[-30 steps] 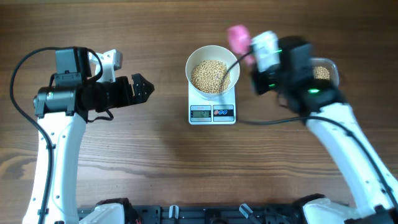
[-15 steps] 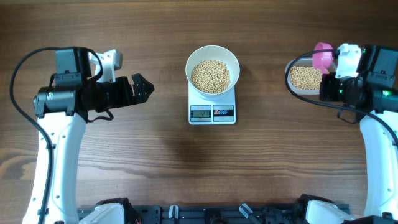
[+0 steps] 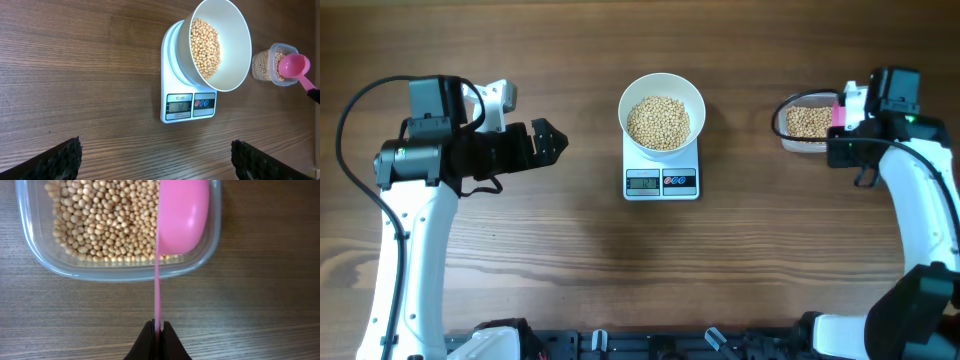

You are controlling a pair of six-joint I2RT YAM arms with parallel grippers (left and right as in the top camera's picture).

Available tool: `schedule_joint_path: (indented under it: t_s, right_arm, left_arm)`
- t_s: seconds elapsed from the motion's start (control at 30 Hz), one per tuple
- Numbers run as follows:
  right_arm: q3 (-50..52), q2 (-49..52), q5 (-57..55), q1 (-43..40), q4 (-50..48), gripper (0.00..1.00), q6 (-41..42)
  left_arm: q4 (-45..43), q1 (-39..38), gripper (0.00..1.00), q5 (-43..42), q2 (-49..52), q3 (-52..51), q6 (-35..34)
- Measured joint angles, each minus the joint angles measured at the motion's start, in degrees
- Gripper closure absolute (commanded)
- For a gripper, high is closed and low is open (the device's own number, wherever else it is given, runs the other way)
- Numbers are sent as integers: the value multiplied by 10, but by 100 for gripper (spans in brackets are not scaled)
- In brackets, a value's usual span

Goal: Scoop item into bowl and weigh 150g on scale
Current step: 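Move the empty scoop with the right gripper back over the tub, then dip the scoop into the soybean tub and lift it filled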

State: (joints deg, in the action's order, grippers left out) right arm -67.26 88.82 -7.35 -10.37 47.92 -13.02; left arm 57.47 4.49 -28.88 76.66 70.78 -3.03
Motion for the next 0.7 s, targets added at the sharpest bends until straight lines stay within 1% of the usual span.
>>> schedule_joint_path:
  t_s: [0.3,0.7]
  right_arm:
    - [0,50,-2,48,-8,96,3]
    - [0,54,89,48,-10,96,25]
  left_arm:
    - [0,0,0,0,0,0,0]
    - [0,0,0,0,0,0,0]
